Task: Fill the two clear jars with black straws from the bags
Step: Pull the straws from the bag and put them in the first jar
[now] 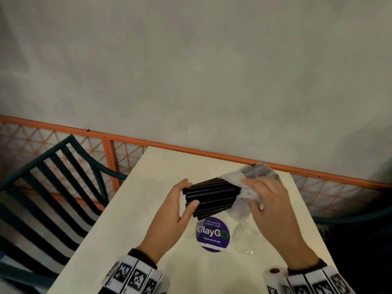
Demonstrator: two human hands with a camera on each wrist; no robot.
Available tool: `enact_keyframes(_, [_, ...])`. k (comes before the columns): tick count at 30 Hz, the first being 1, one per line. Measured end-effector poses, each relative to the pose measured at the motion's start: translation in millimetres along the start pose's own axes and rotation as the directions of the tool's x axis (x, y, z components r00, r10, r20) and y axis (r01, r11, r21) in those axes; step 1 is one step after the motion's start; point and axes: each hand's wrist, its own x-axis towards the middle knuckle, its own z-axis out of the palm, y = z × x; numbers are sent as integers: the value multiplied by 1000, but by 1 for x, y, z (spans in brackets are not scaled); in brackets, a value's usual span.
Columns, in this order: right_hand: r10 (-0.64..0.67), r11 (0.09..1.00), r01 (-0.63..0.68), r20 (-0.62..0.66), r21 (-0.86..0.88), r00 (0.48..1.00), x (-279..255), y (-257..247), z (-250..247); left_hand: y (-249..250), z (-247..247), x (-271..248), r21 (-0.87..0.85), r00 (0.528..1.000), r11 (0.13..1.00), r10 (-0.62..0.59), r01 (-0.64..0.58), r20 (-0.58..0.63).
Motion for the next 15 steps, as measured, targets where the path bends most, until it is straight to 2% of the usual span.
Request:
enact_keyframes(3, [-180, 978, 180, 3, -107, 984, 28, 5, 18, -23, 23, 15, -22, 993, 992, -121, 121, -11])
enact_keyframes(6, [-291, 936, 298, 63, -187, 955, 38, 9, 39, -42, 44, 20, -2, 979, 979, -203, 203, -8])
enact_keyframes(9, [-333, 911, 359, 152, -205, 931, 40, 15, 59, -62, 58, 18, -21, 966, 966, -258, 257, -33])
enact_keyframes(15, [-302, 907, 366, 283, -208, 910, 46, 15, 76, -85, 72, 17, -80, 967, 970, -238, 231, -89])
